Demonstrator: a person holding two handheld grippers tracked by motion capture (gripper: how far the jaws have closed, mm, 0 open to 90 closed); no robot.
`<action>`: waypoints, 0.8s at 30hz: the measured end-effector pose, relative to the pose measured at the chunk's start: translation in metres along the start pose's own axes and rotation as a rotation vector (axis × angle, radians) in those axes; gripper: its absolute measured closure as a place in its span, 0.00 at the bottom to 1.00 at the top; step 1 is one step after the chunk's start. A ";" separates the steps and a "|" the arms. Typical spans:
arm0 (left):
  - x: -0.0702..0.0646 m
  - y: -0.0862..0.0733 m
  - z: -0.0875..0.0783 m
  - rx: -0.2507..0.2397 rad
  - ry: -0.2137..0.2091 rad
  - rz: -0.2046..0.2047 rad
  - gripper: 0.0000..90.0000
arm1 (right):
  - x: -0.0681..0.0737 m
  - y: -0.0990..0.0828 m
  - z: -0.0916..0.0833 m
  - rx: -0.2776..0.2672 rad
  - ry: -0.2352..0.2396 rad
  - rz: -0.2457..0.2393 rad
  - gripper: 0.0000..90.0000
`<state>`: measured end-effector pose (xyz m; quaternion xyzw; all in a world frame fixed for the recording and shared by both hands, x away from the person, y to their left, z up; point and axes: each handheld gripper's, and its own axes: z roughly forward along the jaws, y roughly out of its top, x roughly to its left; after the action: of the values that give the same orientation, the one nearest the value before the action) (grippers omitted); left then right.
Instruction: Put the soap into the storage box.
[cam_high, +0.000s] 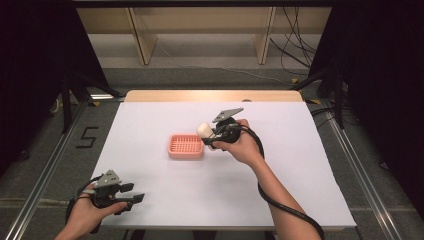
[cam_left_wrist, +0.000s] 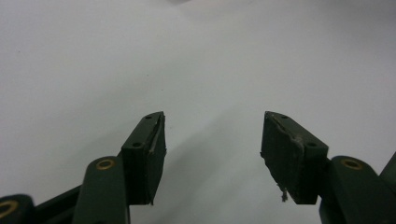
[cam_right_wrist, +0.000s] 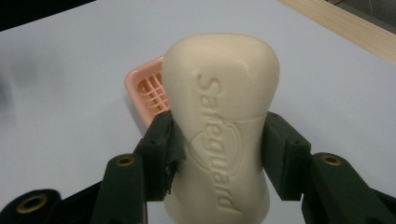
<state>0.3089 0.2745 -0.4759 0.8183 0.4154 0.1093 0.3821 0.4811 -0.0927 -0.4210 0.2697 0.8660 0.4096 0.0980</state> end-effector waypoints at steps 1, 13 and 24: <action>0.000 0.000 0.000 0.001 0.001 0.000 0.44 | 0.000 0.000 0.000 -0.001 0.000 0.003 0.56; 0.000 0.000 0.000 -0.001 -0.001 0.001 0.44 | 0.001 0.003 0.003 -0.001 0.004 0.008 0.56; 0.000 0.000 0.000 -0.005 0.000 0.002 0.44 | 0.004 0.006 0.007 -0.008 -0.006 0.013 0.56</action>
<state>0.3089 0.2750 -0.4756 0.8178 0.4141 0.1106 0.3841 0.4830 -0.0829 -0.4204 0.2758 0.8623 0.4129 0.0989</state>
